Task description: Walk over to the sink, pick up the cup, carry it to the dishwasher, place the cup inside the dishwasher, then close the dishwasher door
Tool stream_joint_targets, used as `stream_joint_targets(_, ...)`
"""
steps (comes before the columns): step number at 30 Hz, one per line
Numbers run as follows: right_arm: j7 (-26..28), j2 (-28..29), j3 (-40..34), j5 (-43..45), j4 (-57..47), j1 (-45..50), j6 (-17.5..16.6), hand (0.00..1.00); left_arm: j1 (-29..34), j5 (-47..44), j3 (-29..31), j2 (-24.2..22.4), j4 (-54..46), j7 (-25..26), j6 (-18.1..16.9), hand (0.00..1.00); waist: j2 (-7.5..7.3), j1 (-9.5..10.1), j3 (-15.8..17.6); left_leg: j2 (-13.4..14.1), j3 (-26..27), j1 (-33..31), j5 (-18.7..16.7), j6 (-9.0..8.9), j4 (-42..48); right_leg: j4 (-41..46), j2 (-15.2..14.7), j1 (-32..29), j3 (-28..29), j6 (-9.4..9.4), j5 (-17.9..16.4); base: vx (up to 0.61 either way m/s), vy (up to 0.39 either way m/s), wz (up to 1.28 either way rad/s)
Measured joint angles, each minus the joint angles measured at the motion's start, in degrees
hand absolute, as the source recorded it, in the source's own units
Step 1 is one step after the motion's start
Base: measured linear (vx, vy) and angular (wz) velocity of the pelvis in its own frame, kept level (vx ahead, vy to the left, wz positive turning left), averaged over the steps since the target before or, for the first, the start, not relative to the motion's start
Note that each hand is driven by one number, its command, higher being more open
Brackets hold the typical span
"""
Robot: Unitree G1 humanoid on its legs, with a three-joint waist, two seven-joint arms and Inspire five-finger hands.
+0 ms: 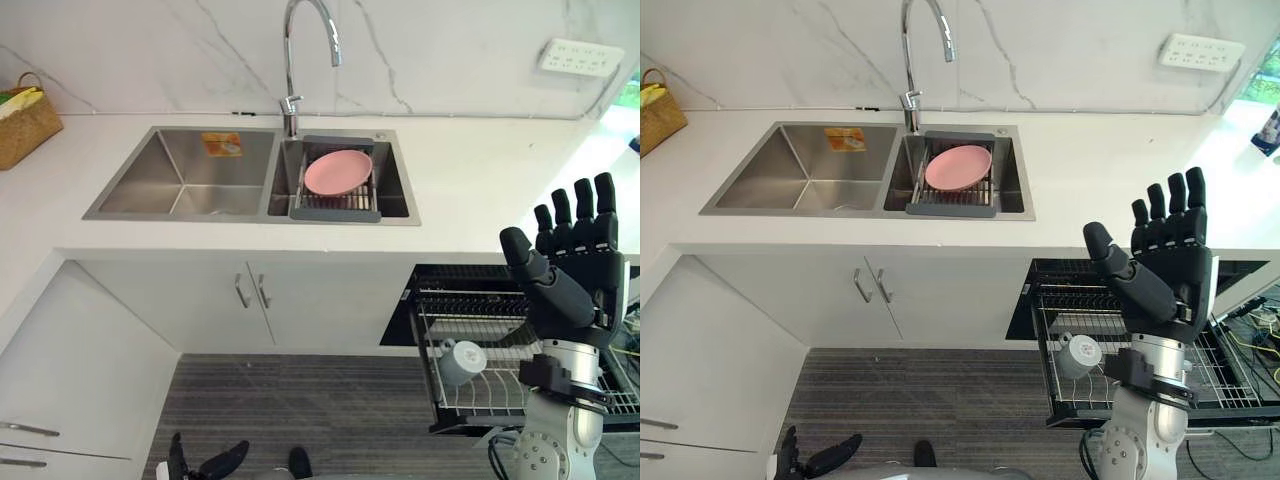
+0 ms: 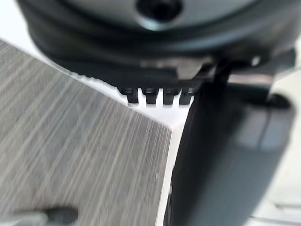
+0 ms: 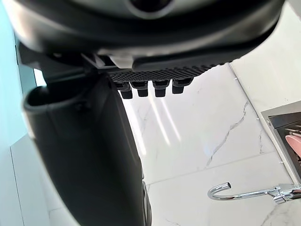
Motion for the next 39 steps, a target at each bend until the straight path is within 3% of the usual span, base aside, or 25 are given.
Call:
stream_joint_targets(2,0.7,0.02,0.47,0.44,-0.26,0.81,0.06,1.0,-0.03,-0.41,0.34,-0.26,0.27,0.06,-0.03,1.0,1.12,-0.11,0.33,2.52,2.03,-2.95,-3.58,-1.26,8.2,-0.39,0.93,1.36,-0.64,-0.12,-0.26,0.04,0.032,0.16)
stream_joint_targets(4,1.44,-0.04,0.61,0.77,-0.46,1.42,0.33,1.0,-0.44,-0.55,0.5,-0.36,0.8,0.13,0.13,1.0,1.14,-0.03,0.43,2.79,3.39,-3.37,-3.93,-2.16,9.22,-0.76,0.69,2.12,-1.8,-0.35,-0.53,0.01,0.046,0.32)
stream_joint_targets(5,1.9,-0.02,0.89,0.8,-0.49,1.3,0.33,1.0,-0.76,-1.57,0.89,-0.21,1.13,0.1,0.35,1.0,0.55,0.17,0.93,2.8,3.91,-3.67,-4.75,-3.86,10.14,-1.17,0.03,2.52,-2.06,-0.93,-0.85,-0.02,0.067,0.13)
stream_joint_targets(6,2.28,-0.02,1.34,0.8,-0.44,1.11,0.33,1.0,-1.01,-2.41,1.13,-0.3,1.8,0.27,0.48,1.0,0.47,0.75,1.25,3.42,5.06,-3.86,-5.6,-3.76,11.12,-1.3,-0.49,3.01,-2.11,-0.83,-0.89,-0.01,0.083,0.07)
stream_joint_targets(9,2.31,-0.14,3.34,0.7,-0.41,-0.11,0.33,1.0,0.72,-2.77,1.63,-0.99,2.76,0.59,0.09,1.0,0.61,1.48,1.3,6.36,3.12,-5.12,-4.92,-4.61,10.77,-1.79,-2.72,5.27,-1.18,0.86,-2.15,0.07,0.143,-0.16)
stream_joint_targets(10,2.31,-0.43,4.55,0.63,-0.41,-0.79,0.3,1.0,2.12,-2.78,2.1,-1.61,3.19,0.67,0.04,1.0,0.71,1.7,1.2,7.55,1.75,-5.58,-3.11,-5.02,9.66,-1.94,-3.5,5.75,0.07,1.73,-2.68,0.2,0.266,-0.39)
stream_joint_targets(11,2.38,-0.65,5.25,0.49,-0.4,-0.8,0.02,1.0,2.82,-2.73,2.24,-1.67,3.84,0.78,0.05,1.0,0.65,1.83,0.8,7.44,2.19,-5.54,-1.22,-3.68,9.94,-2.26,-4.22,6.05,1.01,2.36,-3.07,0.31,0.348,-0.46)
stream_joint_targets(13,2.3,-0.94,7.23,-0.31,-0.35,-1.36,-0.05,1.0,2.91,-2.55,2.2,-1.36,4.65,1.32,0.05,1.0,-0.09,2.14,-0.51,5.44,4.83,-5.81,-4.3,-0.94,11.16,-3.33,-6.7,5.47,3.11,2.47,-3.19,0.32,0.27,-0.34)
stream_joint_targets(16,2.95,-1.37,8.34,-0.95,-0.01,-2.05,0.43,1.0,1.1,-2.17,2.07,-0.49,5.08,1.87,0.09,1.0,-0.24,2.1,-0.96,3.57,5.53,-5.71,-6.69,0.54,11.71,-1.29,-8.48,4.38,6.12,3.18,-0.8,0.29,0.226,0.01)
stream_joint_targets(19,3.0,-2.09,7.93,-0.99,0.85,-3.69,0.88,1.0,-1.95,-1.1,0.91,0.99,5.65,1.61,0.12,1.0,-0.61,1.84,-1.77,2.03,5.22,-3.06,-7.32,1.12,7.99,8.48,-9.33,0.16,6.2,3.67,1.07,0.21,0.16,0.06)
stream_joint_targets(21,2.96,-2.09,7.35,-0.95,1.28,-4.03,0.92,1.0,-2.79,-0.82,-0.99,2.28,5.78,1.33,0.15,1.0,-1.44,1.17,-2.19,0.98,5.21,0.42,-7.58,1.53,4.54,24.45,-11.23,-6.59,6.31,6.2,3.29,0.2,0.101,-0.02)
stream_joint_targets(22,2.96,-2.09,7.15,-0.91,1.6,-4.11,0.91,1.0,-2.89,-0.61,-2.01,2.99,5.81,0.96,0.21,1.0,-1.58,0.9,-2.2,0.7,5.31,2.23,-7.73,1.67,3.37,32.71,-11.93,-10.33,6.6,6.26,4.6,0.23,0.074,0.0)
stream_joint_targets(23,2.92,-2.11,7.04,-0.91,2.45,-4.2,0.89,1.0,-3.02,-0.28,-3.13,3.53,5.91,0.54,0.29,1.0,-1.55,0.11,-2.2,0.57,5.07,4.76,-7.73,1.67,1.95,41.32,-12.22,-14.44,6.15,4.44,3.33,0.28,0.062,0.05)
stream_joint_targets(24,2.76,-2.13,7.19,-0.89,3.32,-4.24,0.87,1.0,-3.1,-0.26,-4.07,3.8,5.84,0.58,0.42,1.0,-1.29,-0.47,-2.19,0.72,5.04,7.06,-7.41,1.13,0.61,43.76,-11.92,-17.39,4.45,3.74,2.05,0.23,0.03,0.08)
stream_joint_targets(25,2.69,-2.13,7.23,-0.89,3.67,-4.24,0.86,1.0,-3.27,-0.24,-4.21,3.88,5.76,0.57,0.49,1.0,-1.26,-0.61,-2.23,0.88,5.04,7.86,-7.31,0.88,0.07,43.09,-11.58,-18.74,3.5,3.62,1.27,0.23,0.0,0.08)
stream_joint_targets(28,2.47,-2.13,7.68,-0.89,4.72,-4.24,0.59,1.0,-4.57,-0.18,-4.3,4.0,5.7,0.58,1.34,1.0,-1.3,-1.34,-2.27,1.98,4.24,9.58,-7.69,-0.6,-0.53,27.44,-9.1,-22.08,0.16,2.07,0.87,0.22,-0.092,0.12)
stream_joint_targets(30,2.88,-1.97,9.23,-0.91,5.55,-4.2,0.14,1.0,-4.19,1.03,-4.58,4.73,5.64,0.54,1.66,1.0,-2.34,-1.47,-2.57,2.11,4.02,10.99,-8.86,-2.54,-0.01,14.04,-8.21,-21.3,0.03,-0.83,8.78,0.21,-0.195,0.03)
stream_joint_targets(31,3.39,-1.92,9.72,-0.93,6.54,-4.12,-0.4,1.0,-4.15,2.81,-4.65,5.51,5.7,0.54,2.15,1.0,-2.77,-1.51,-2.3,2.28,3.37,11.92,-10.08,-3.85,0.95,10.51,-7.0,-19.67,1.81,1.58,11.83,0.17,-0.232,-0.08)
stream_joint_targets(33,2.86,-2.32,9.26,-0.87,8.11,-3.97,-0.42,1.0,-3.43,4.13,-4.51,4.46,5.17,0.59,2.51,1.0,-1.22,-0.85,-2.93,6.15,2.81,12.46,-11.0,-5.3,0.72,4.18,-2.81,-16.17,1.12,1.26,13.44,0.14,-0.238,-0.18)
stream_joint_targets(35,2.33,-2.62,8.37,-0.96,8.01,-3.95,-0.46,1.0,-3.47,4.14,-3.66,4.07,4.85,0.38,2.77,1.0,-1.21,-0.64,-2.94,7.59,3.07,13.19,-11.16,-5.47,-0.03,-1.61,-0.4,-13.36,0.52,0.92,15.15,0.07,-0.131,-0.16)
stream_joint_targets(36,1.59,-3.41,8.0,-1.73,6.93,-3.96,-0.47,1.0,-3.43,4.12,-2.91,3.73,4.45,0.44,2.77,1.0,-1.31,-0.35,-3.07,8.49,3.59,13.58,-11.07,-5.93,-0.74,-7.54,1.38,-10.68,0.58,0.21,17.57,0.08,-0.104,-0.17)
stream_joint_targets(39,1.44,-5.58,7.28,-3.95,4.3,-4.28,-0.42,1.0,-3.45,4.16,-2.75,3.13,4.42,0.61,2.77,1.0,-1.08,-0.08,-3.04,8.73,4.17,13.79,-10.22,-7.22,-2.01,-13.39,2.29,-8.76,0.95,-0.16,21.2,0.09,-0.057,-0.11)
